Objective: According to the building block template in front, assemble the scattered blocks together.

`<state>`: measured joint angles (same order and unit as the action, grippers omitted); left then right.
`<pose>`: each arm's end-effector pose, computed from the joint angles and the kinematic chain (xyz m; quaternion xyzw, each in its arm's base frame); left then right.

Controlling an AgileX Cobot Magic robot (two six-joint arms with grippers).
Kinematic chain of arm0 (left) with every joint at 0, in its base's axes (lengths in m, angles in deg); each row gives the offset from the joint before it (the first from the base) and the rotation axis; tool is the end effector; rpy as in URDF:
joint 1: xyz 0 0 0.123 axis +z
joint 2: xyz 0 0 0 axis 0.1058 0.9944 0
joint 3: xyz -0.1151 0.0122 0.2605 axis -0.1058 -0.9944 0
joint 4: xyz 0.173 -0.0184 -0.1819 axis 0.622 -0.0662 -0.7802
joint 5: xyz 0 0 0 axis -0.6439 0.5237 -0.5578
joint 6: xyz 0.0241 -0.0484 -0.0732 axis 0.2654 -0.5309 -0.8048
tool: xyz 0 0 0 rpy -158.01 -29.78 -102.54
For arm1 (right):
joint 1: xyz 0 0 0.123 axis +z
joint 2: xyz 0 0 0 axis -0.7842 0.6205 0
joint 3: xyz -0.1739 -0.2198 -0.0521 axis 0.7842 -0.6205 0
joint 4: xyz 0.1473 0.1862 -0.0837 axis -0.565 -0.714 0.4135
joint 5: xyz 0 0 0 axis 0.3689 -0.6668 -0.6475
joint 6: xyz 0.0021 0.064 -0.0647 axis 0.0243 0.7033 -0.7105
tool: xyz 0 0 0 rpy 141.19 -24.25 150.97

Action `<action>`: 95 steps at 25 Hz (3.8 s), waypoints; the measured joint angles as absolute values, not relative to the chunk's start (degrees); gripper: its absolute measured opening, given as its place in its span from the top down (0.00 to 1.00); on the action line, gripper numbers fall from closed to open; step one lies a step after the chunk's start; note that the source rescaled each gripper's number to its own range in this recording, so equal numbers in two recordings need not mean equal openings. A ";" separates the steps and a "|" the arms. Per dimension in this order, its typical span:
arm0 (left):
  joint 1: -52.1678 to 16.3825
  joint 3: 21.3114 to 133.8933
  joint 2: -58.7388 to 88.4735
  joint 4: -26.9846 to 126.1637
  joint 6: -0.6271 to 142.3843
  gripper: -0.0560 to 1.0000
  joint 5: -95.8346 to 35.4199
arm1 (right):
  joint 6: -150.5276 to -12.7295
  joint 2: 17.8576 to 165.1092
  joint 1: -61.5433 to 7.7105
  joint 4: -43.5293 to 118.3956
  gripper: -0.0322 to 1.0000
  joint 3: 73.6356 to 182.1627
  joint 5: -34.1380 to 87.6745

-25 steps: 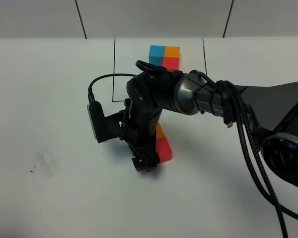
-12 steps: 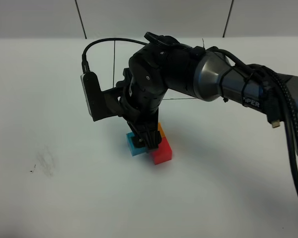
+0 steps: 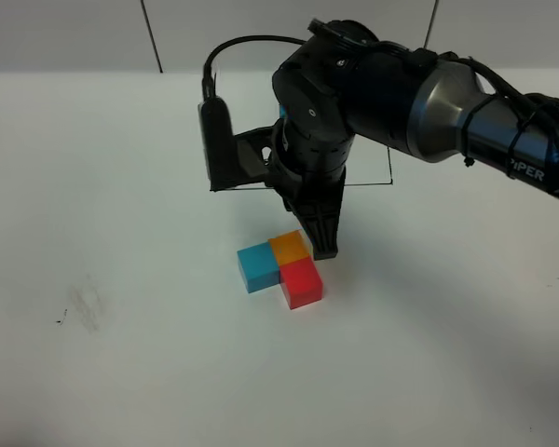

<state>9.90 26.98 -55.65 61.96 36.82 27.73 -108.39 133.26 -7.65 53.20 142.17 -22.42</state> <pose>0.0008 -0.0016 0.2774 -0.0287 0.8675 0.0067 0.4965 0.3146 0.2890 0.2301 -0.7390 0.6560 -0.0697 0.1367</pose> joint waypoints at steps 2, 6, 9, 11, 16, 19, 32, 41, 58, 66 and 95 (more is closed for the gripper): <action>9.90 26.98 -55.65 61.96 36.82 0.95 27.73 | -106.19 133.26 -9.23 53.20 0.96 141.70 -22.67; 9.90 26.98 -55.65 61.96 36.82 0.95 27.73 | -103.29 133.19 -13.19 53.20 0.97 138.63 -22.67; 9.90 26.98 -55.65 61.96 36.82 0.95 27.73 | -101.56 133.19 -16.51 53.25 0.97 135.49 -22.67; 9.90 26.98 -55.65 61.96 36.82 0.95 27.73 | -100.74 132.69 -18.56 53.19 0.97 133.01 -22.36; 9.90 26.98 -55.65 61.96 36.82 0.95 27.73 | -97.33 127.97 -23.87 52.15 0.97 127.69 -19.80; 9.90 26.98 -55.65 61.96 36.82 0.95 27.73 | -94.73 123.90 -27.44 50.83 0.97 124.13 -19.47; 9.90 26.98 -55.65 61.96 36.82 0.95 27.73 | -82.76 95.31 -41.05 50.16 0.97 99.41 -15.80; 9.90 26.98 -55.65 61.96 36.82 0.95 27.73 | -70.77 67.53 -46.55 48.99 0.97 88.39 -20.47; 9.90 26.98 -55.65 61.96 36.82 0.95 27.73 | -53.72 34.54 -46.82 52.04 0.97 78.42 -28.04; 9.90 26.98 -55.65 61.96 36.82 0.95 27.73 | -50.58 31.79 -46.82 52.83 0.97 77.98 -28.07; 9.90 26.98 -55.65 61.96 36.82 0.95 27.73 | -50.43 18.71 -50.35 51.67 0.97 76.58 -25.82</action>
